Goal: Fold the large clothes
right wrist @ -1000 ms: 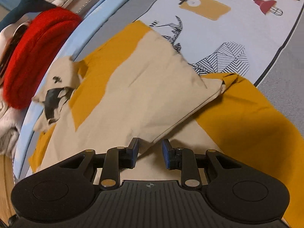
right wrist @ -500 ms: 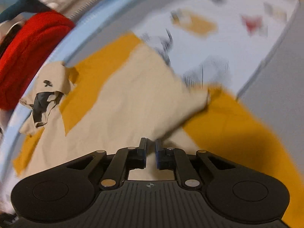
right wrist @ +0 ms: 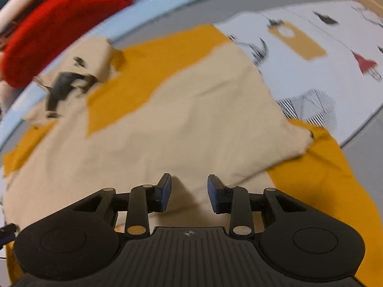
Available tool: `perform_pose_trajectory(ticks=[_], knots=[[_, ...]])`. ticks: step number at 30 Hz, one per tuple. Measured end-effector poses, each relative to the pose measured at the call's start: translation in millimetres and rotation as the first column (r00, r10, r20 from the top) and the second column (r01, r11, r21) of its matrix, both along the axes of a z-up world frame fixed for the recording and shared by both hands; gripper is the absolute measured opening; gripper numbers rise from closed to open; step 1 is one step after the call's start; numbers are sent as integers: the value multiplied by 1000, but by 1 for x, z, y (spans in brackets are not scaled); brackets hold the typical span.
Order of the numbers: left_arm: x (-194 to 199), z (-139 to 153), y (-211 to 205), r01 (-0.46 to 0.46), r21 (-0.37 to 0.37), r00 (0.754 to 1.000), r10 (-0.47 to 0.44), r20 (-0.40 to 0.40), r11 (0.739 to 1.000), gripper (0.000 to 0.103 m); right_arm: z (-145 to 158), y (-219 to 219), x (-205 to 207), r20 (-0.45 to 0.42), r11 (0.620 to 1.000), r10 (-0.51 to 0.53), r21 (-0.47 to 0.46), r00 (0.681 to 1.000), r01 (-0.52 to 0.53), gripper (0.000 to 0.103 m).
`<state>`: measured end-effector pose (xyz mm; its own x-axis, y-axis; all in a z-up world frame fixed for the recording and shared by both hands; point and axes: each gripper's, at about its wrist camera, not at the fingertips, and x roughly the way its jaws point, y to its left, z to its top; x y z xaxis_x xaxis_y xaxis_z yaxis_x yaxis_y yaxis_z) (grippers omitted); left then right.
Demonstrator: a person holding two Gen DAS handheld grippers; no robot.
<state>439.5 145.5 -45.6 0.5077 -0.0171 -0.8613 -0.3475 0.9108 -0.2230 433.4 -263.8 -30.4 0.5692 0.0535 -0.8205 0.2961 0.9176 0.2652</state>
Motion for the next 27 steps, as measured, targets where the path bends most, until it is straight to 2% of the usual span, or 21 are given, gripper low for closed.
perform_pose_trajectory(ticks=[7,12,16,18,20,21,23,27], knots=[[2,2,-3,-3,12,1000,3,4,1000,38,23,7,-5,36,1000,28,2,999,-28,35],[-1,11,-6,-2,43,1000,1,26,999,38,39,20,-12,73,993,85,-85,994,-78,35],[-3,23,-26,97,118,988,-110,106,988,38,45,30,-15,91,979,141,-158,986,-126,35],[1,11,-28,114,85,991,-120,67,990,38,48,34,-17,95,973,164,-180,982,-146,35],[4,-10,-24,91,25,995,-90,-35,996,38,52,38,-21,100,967,184,-195,978,-162,35],[4,-13,-24,78,27,995,-76,-57,997,38,54,39,-22,103,964,194,-204,976,-170,35],[2,-2,-30,84,62,996,-82,-33,994,38,59,42,-25,108,959,206,-220,973,-179,35],[-6,27,-47,138,93,987,-145,65,986,39,70,41,-32,123,953,229,-228,966,-197,35]])
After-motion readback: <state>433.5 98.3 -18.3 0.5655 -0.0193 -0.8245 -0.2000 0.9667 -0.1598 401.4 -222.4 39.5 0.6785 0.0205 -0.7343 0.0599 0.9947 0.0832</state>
